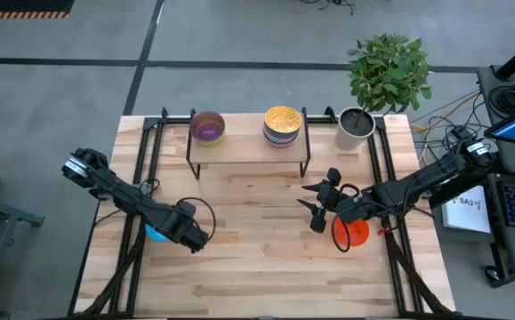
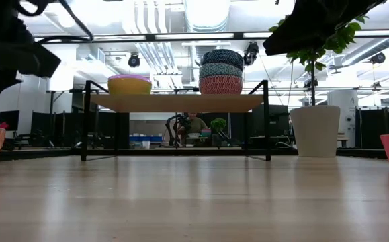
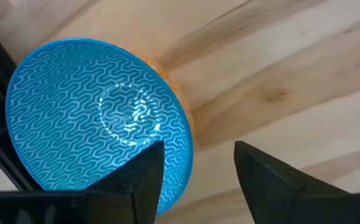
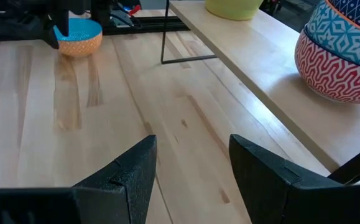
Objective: Place and stack bowls onto a shelf
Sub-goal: Stack the yellow bowl on the top of the blue bowl on the shelf
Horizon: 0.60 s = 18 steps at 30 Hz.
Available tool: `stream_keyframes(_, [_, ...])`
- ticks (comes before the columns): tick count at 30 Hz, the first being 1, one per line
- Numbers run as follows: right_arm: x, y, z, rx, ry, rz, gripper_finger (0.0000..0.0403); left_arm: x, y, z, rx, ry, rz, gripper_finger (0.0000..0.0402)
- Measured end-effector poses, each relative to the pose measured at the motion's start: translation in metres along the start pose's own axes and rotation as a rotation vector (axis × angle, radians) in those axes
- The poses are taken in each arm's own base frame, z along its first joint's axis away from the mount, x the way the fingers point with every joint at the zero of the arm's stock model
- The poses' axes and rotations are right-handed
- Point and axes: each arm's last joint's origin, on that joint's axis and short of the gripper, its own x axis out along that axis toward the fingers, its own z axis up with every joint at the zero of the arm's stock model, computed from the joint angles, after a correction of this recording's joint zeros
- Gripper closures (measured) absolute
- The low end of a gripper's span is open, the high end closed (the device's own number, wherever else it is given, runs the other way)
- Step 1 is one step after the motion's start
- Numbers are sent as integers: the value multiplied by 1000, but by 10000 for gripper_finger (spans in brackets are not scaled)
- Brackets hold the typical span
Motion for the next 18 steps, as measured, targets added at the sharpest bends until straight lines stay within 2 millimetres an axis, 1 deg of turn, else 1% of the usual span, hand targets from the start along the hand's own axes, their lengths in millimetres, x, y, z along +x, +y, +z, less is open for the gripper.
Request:
stream_keyframes(4, [0, 0, 0, -1, 0, -1, 211, 12, -2, 0, 0, -6, 39, 226])
stream_keyframes(11, [0, 0, -1, 0, 3, -2, 211, 29, -10, 1, 21, -7, 106, 263])
stream_keyframes(14, [0, 0, -1, 1, 3, -2, 211, 37, -14, 1, 27, -6, 130, 298])
stream_keyframes(18, [0, 0, -2, 0, 3, -1, 211, 42, -18, 0, 53, 4, 134, 377])
